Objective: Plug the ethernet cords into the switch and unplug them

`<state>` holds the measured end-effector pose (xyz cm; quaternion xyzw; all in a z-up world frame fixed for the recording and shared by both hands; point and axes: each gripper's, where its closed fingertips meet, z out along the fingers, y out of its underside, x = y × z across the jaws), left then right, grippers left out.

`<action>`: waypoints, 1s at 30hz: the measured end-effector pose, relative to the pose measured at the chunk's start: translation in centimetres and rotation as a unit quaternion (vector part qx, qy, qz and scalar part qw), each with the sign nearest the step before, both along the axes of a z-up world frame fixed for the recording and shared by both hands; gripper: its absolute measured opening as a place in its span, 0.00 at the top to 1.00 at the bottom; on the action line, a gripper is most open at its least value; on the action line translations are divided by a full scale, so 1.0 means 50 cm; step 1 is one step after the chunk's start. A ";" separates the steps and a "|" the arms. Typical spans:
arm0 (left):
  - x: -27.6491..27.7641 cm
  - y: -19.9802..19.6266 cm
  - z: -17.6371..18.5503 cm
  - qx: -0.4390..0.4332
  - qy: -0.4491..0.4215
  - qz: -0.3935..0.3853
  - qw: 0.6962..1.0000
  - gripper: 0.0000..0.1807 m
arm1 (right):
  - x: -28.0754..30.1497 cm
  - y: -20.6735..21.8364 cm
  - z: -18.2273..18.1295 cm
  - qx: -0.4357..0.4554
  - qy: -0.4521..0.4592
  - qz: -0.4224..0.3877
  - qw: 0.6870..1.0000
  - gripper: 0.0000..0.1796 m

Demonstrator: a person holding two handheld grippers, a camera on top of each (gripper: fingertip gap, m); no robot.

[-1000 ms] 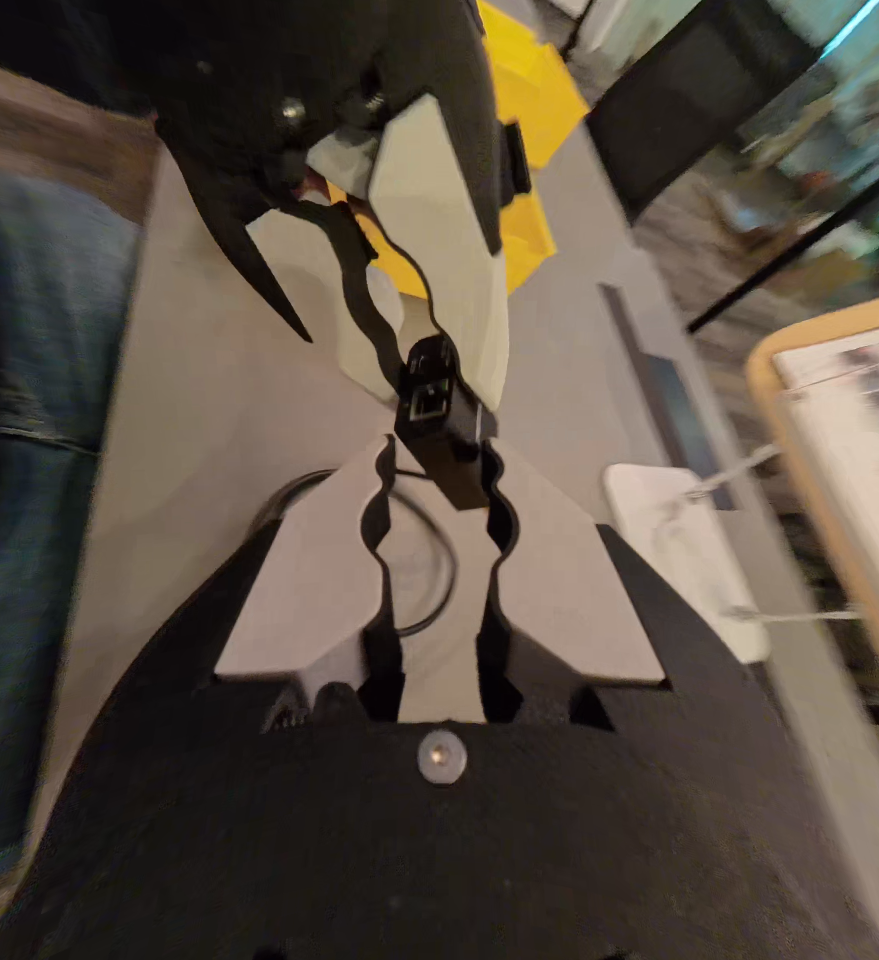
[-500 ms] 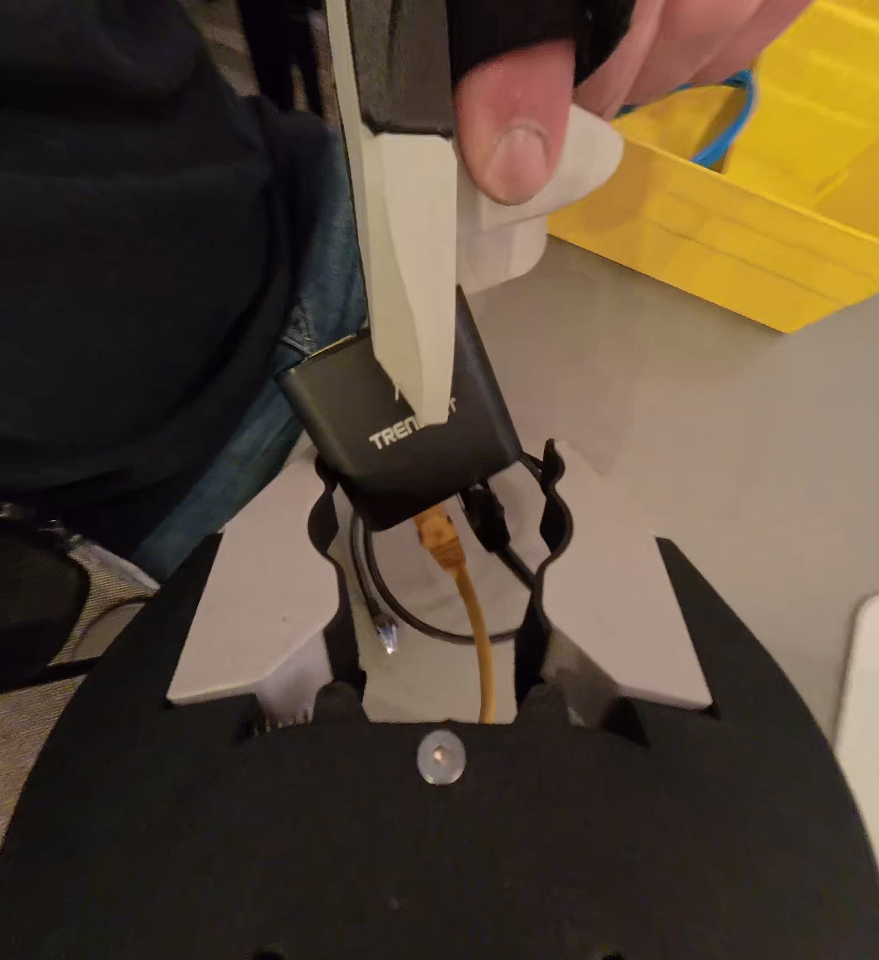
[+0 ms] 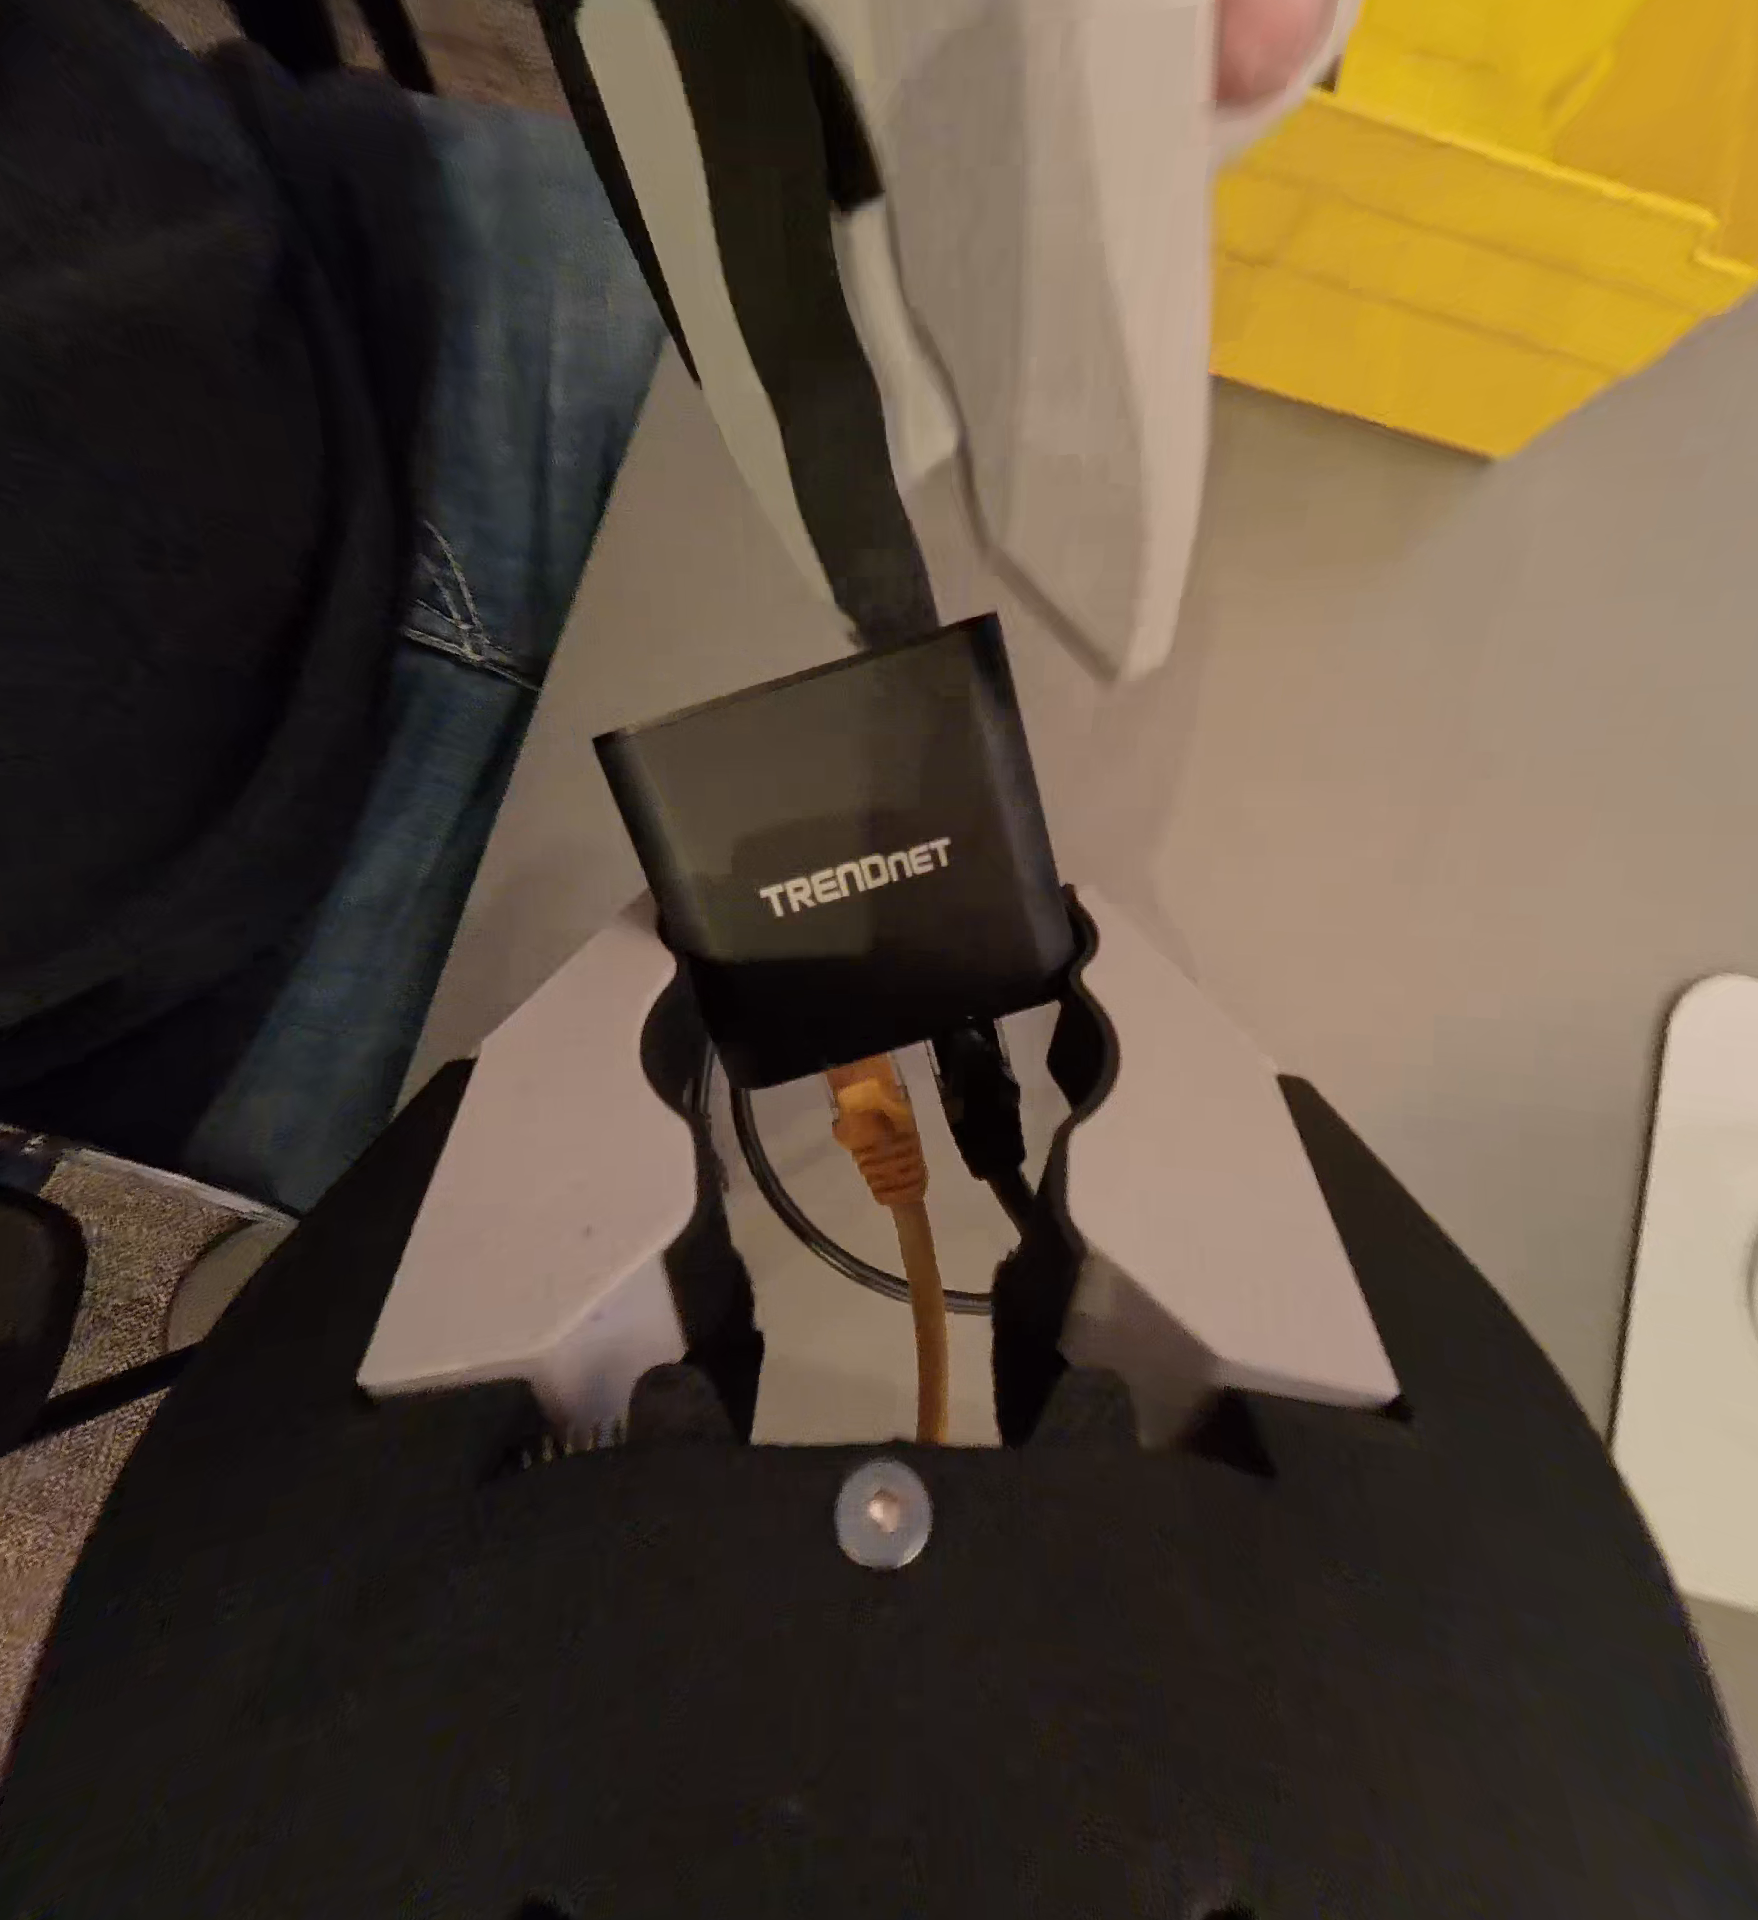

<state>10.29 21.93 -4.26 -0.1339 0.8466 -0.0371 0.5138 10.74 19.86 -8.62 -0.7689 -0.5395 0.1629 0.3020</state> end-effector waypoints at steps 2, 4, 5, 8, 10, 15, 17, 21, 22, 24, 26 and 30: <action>-0.014 0.026 0.014 -0.036 -0.012 0.037 0.999 0.76 | 0.015 0.013 -0.001 0.005 -0.006 -0.035 0.999 0.63; -0.033 0.058 0.026 -0.068 -0.019 0.080 0.994 0.76 | 0.027 0.023 -0.001 0.013 -0.012 -0.064 0.998 0.63; -0.047 0.077 0.034 -0.076 -0.024 0.100 0.992 0.75 | 0.032 0.029 -0.002 0.017 -0.015 -0.080 0.997 0.63; -0.115 0.156 0.050 -0.097 -0.020 0.182 0.978 0.74 | 0.051 0.040 -0.011 0.027 -0.040 -0.120 0.992 0.63; -0.176 0.211 0.058 -0.111 -0.018 0.237 0.965 0.74 | 0.062 0.045 -0.020 0.031 -0.055 -0.142 0.988 0.63; -0.347 0.316 0.044 -0.116 0.017 0.362 0.925 0.75 | 0.072 0.049 -0.049 0.025 -0.064 -0.167 0.984 0.63; -0.412 0.351 0.028 -0.109 0.034 0.411 0.905 0.76 | 0.074 0.049 -0.061 0.022 -0.063 -0.171 0.983 0.63; -0.536 0.407 -0.021 -0.123 0.072 0.508 0.849 0.77 | 0.070 0.044 -0.076 0.016 -0.054 -0.175 0.983 0.63; -0.565 0.416 -0.035 -0.140 0.078 0.537 0.828 0.78 | 0.069 0.043 -0.079 0.016 -0.052 -0.176 0.983 0.63; -0.612 0.422 -0.066 -0.171 0.087 0.588 0.786 0.80 | 0.067 0.041 -0.085 0.015 -0.049 -0.177 0.983 0.63; -0.645 0.410 -0.105 -0.210 0.101 0.621 0.748 0.81 | 0.065 0.041 -0.090 0.016 -0.045 -0.179 0.983 0.63; -0.685 0.390 -0.181 -0.251 0.105 0.678 0.683 0.80 | 0.061 0.040 -0.097 0.017 -0.035 -0.181 0.983 0.63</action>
